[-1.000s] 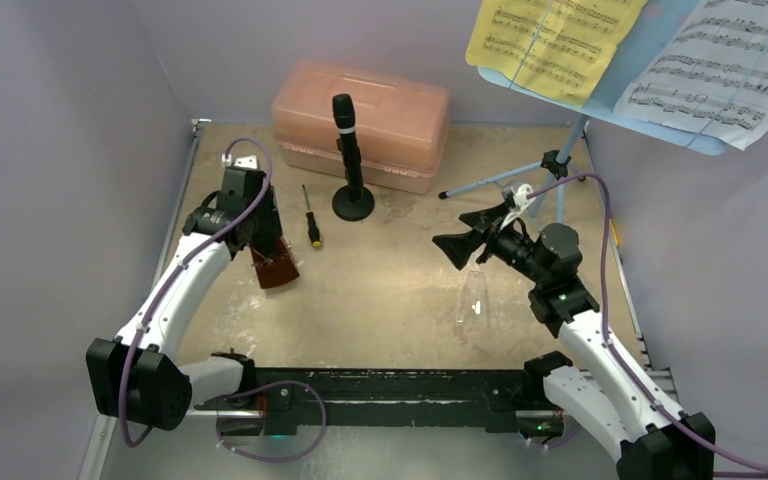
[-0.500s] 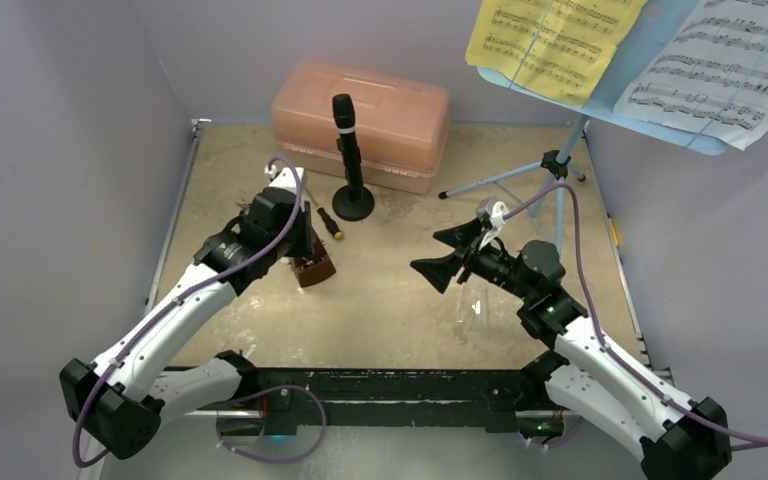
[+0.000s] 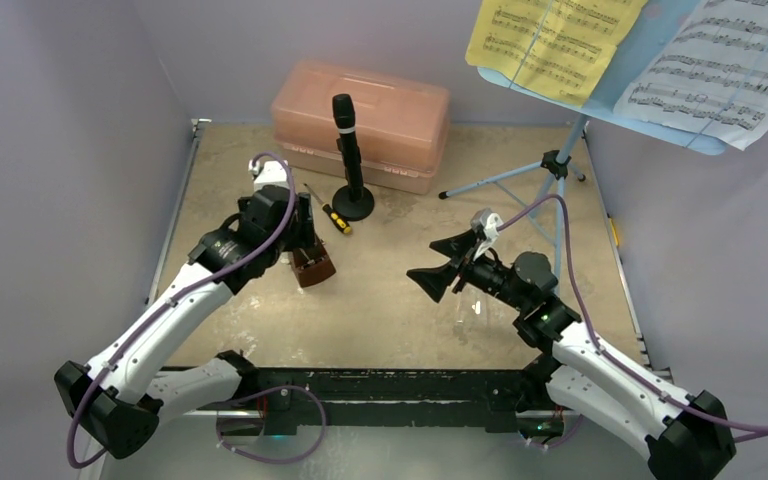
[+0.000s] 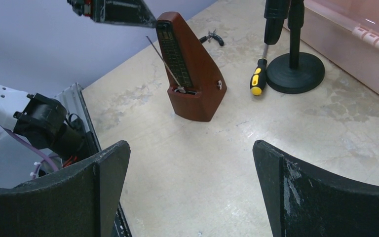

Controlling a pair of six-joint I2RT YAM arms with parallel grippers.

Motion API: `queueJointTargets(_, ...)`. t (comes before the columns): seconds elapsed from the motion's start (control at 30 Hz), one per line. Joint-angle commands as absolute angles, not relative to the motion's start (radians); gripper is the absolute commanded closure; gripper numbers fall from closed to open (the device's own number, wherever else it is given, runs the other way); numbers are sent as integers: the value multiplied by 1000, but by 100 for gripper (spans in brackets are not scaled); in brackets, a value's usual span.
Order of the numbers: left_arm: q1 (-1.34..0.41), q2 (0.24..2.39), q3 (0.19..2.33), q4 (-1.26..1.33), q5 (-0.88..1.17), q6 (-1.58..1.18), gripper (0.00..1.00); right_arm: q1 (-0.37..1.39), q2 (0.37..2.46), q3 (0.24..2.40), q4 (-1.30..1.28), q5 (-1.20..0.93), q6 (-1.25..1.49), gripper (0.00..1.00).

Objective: Pack up the instrument practice props
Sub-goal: Move the metronome to the center of the board.

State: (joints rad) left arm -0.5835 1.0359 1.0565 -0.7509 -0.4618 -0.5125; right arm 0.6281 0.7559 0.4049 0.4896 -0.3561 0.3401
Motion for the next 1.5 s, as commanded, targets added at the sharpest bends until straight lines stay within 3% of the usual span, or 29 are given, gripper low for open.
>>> queueJointTargets(0.0,-583,1108,1126,-723,-551,-508,24,649,784,387,598,-323,340,2)
queueJointTargets(0.3,-584,1237,1074,-602,-514,-527,26,704,868,363,694,-266,333,2)
queueJointTargets(0.67,-600,1258,1057,-597,-396,-574,69,737,961,323,820,-229,330,2)
queueJointTargets(0.87,-674,1241,1059,-638,-402,-648,76,761,969,318,844,-222,333,2)
queueJointTargets(1.17,-857,1329,1128,-648,-468,-736,73,831,959,324,815,-124,322,2)
queueJointTargets(1.47,-902,1336,1157,-604,-450,-707,33,956,1035,331,836,47,320,2)
